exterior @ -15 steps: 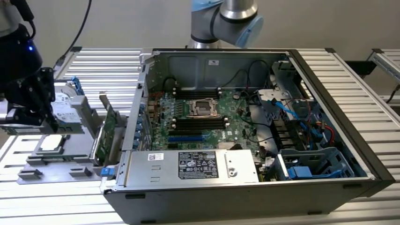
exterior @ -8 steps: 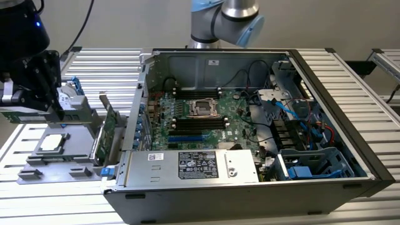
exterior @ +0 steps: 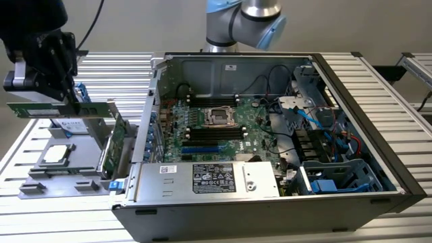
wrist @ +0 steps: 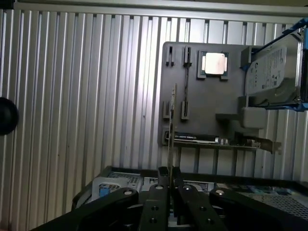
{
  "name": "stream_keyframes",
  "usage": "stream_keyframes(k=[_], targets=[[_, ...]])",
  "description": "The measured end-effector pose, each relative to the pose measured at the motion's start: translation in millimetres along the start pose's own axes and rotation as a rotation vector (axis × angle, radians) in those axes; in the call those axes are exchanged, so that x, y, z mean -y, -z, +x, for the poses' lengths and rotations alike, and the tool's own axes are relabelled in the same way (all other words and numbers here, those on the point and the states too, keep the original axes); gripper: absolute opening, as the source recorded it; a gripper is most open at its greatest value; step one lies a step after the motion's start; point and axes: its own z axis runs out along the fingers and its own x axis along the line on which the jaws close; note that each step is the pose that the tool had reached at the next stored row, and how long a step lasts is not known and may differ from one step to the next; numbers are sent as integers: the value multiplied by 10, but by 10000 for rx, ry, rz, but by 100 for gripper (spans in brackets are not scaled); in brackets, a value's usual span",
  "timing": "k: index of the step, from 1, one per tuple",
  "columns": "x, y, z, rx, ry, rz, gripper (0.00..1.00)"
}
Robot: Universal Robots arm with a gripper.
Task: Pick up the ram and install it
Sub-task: 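Pick up the ram and move it above insertion slot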
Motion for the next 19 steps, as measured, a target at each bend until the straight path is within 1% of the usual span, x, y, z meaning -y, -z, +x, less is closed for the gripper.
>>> stream_keyframes(k=[3,9,13,19], targets=[[114,97,11,17,14,-27,14],[343,212,25,54,29,-51,14],[499,245,28,76,33,-54,14],[744,260,2,81,34,-53,14]])
